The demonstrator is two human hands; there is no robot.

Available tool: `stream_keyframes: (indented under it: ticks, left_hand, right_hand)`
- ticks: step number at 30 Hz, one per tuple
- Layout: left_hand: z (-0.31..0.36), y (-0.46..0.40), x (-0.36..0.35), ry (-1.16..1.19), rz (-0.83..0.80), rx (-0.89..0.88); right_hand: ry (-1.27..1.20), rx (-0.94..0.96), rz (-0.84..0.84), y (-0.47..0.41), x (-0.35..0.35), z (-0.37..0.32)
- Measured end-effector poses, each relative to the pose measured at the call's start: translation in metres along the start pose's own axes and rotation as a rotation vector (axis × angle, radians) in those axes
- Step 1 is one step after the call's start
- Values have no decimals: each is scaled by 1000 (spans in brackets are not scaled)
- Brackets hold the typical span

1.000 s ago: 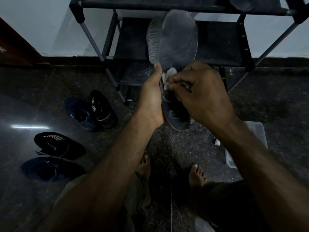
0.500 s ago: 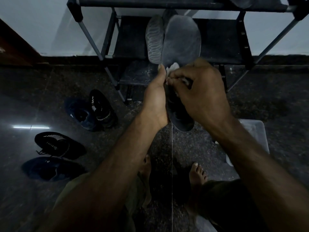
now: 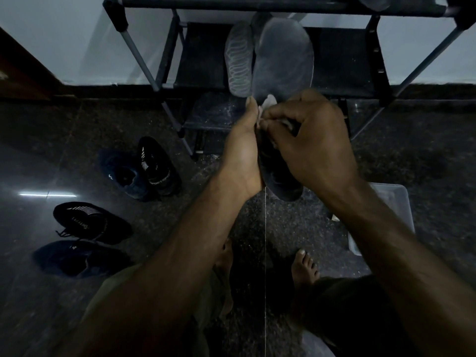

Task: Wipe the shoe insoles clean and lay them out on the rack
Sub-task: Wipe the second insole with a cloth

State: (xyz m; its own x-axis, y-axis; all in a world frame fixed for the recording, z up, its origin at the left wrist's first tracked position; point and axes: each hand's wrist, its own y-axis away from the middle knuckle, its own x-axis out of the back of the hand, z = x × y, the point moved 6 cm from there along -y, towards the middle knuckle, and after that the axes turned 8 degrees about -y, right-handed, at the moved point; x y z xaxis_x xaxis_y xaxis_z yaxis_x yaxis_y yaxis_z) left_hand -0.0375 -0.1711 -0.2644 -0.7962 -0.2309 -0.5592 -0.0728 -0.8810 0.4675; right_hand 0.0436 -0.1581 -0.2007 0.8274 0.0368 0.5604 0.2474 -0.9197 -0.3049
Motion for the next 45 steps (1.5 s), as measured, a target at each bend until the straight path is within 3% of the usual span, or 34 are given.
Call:
stream_keyframes:
  ticks: [7,13,19,25,30,32,41,45]
  left_hand:
    - [8,-3,12,-58,64,-24]
    - [1,-1,2,-6,15,0]
    - [12,-4,13,14,44,-17]
    - [2,-4,5,17,3,-5]
    - [12,-7,15,-40,5,-62]
    - [18,-10,20,-35,21,-99]
    - [20,-12,16,47,-32,-154]
    - [13,-10,5,37,-145,-135]
  right_hand:
    - [-96,10,-356,-1,-6,-8]
    - [-22,11,-52,-3,2,1]
    - [-104,12,-309,0,-10,-5]
    - [-50,16,-62,-2,-2,3]
    - [-487,-180,-26,-7,7,17]
    - [-530,-233,6,-7,11,21]
    - [-329,-157,-4,-3,3,22]
    - [-258,-108,72,-4,9,24]
